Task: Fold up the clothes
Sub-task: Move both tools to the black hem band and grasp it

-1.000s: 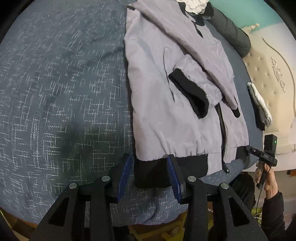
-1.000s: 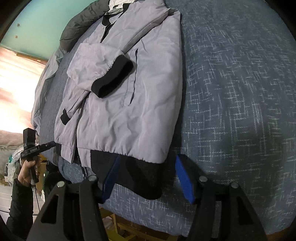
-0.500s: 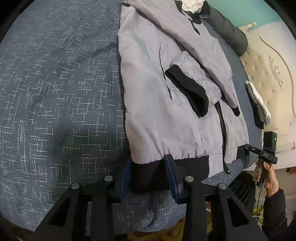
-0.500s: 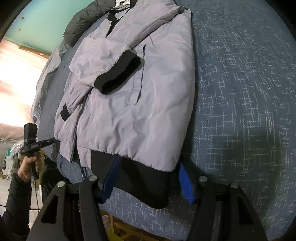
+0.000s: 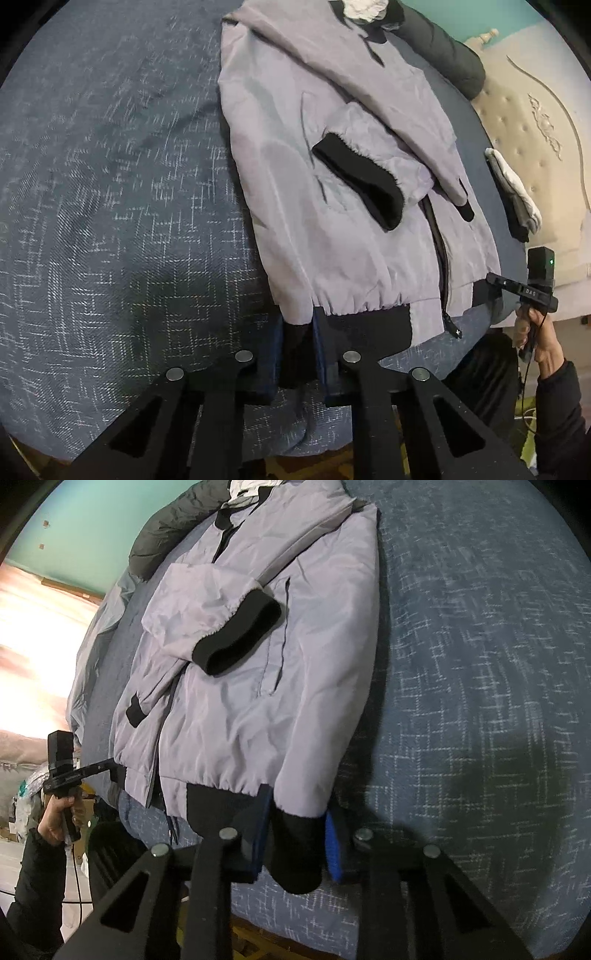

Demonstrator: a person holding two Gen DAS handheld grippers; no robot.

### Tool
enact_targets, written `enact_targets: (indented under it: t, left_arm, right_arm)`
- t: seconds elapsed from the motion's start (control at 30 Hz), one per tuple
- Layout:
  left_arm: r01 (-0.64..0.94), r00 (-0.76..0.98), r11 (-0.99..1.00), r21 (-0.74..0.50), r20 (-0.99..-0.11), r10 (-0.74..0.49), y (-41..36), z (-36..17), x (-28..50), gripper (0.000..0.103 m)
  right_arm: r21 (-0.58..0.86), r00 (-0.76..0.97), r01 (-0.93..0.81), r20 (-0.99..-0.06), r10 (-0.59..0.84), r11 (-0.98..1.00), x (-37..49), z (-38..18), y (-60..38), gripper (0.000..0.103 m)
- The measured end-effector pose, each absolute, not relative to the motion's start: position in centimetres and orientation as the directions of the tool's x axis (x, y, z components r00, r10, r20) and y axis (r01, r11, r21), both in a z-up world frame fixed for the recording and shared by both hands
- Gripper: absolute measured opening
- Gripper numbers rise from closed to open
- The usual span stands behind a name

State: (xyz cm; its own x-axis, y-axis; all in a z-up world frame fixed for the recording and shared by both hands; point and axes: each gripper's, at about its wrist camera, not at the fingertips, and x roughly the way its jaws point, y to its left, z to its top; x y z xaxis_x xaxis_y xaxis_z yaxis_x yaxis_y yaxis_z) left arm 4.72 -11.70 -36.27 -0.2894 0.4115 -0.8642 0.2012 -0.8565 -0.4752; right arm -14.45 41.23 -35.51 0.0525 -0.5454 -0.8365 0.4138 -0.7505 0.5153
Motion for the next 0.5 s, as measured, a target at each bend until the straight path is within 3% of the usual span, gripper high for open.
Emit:
enact_targets:
  t: [0.3,0.5]
  left_arm:
    - [0.246,-0.280,-0.811,-0.530,-0.840,0.464,-12.6,-37.3,4.6,0.020]
    - [0.246,-0.298,-0.785,-0.568,-0.815,0.497,-13.1,-36.9,4.8,0.020]
  right_arm:
    - [0.524,0.069,0.414,-0.833,-0.549,-0.744,-14.5,-36.0,41.1,0.028]
    - [0.516,0.030,0.436,-0.827,-0.562,-0.737,-14.1,-35.3,41.1,0.023]
